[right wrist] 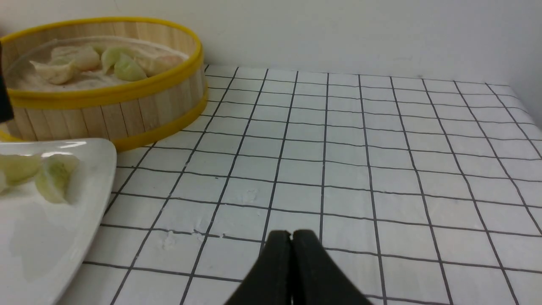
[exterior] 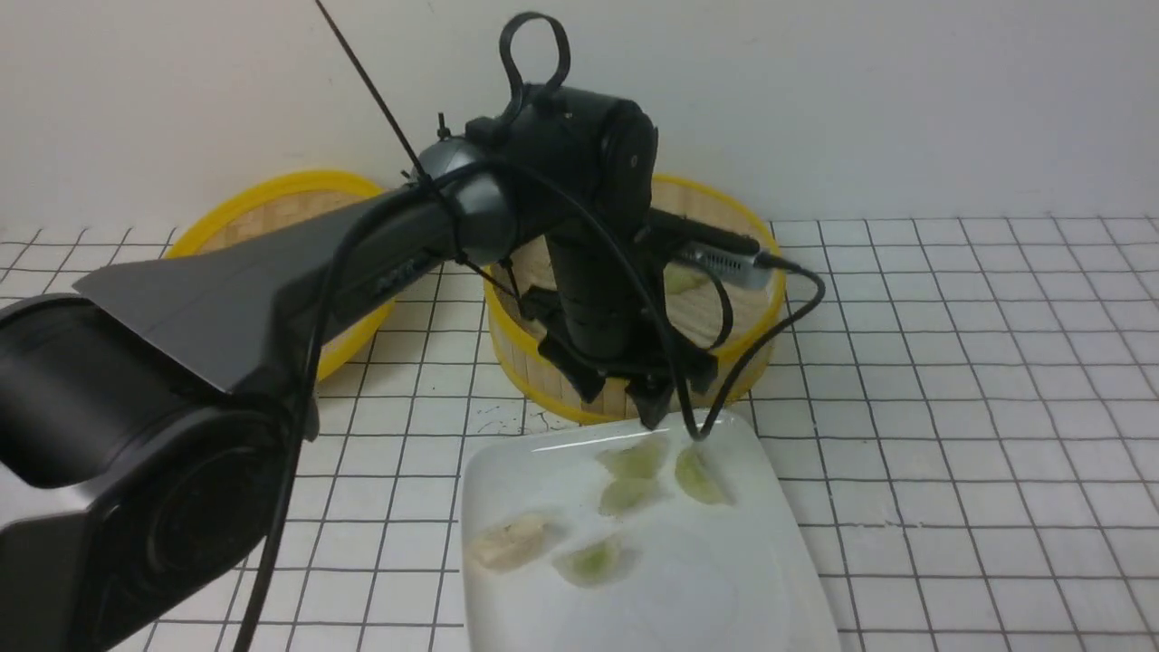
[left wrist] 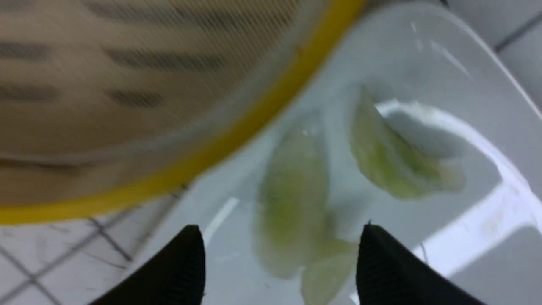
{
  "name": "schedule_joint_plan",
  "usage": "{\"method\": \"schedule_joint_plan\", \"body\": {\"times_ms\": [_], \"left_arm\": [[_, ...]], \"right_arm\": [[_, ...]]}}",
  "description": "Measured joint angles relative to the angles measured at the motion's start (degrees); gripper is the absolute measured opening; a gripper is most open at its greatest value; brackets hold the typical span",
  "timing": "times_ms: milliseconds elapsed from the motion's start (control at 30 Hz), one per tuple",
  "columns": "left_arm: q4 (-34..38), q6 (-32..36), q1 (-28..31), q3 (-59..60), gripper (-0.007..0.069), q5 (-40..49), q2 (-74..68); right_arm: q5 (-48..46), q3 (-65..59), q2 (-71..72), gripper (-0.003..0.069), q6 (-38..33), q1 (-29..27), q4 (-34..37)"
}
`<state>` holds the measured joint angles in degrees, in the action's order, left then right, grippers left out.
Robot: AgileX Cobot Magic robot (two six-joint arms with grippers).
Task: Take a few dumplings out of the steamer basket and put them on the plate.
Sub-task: Use the left arm to put the dumpling into the plate, then use the left arm to grab a dumpling from the steamer
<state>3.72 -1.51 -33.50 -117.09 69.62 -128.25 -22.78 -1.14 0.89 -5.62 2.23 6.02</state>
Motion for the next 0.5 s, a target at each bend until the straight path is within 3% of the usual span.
{"method": "schedule_joint_plan", "body": {"times_ms": [267, 500], "left_arm": [[-5.7, -3.0, 5.3, -10.6, 0.0428, -6.7, -2.5], [-5.6, 3.7, 7.7, -12.8, 0.0428, -14.4, -9.9]], "right_arm": [[0.0, 0.0, 0.0, -0.0015, 0.0, 0.0, 0.0], [0.0, 0.0, 0.0, -0.0015, 0.0, 0.0, 0.0]]}}
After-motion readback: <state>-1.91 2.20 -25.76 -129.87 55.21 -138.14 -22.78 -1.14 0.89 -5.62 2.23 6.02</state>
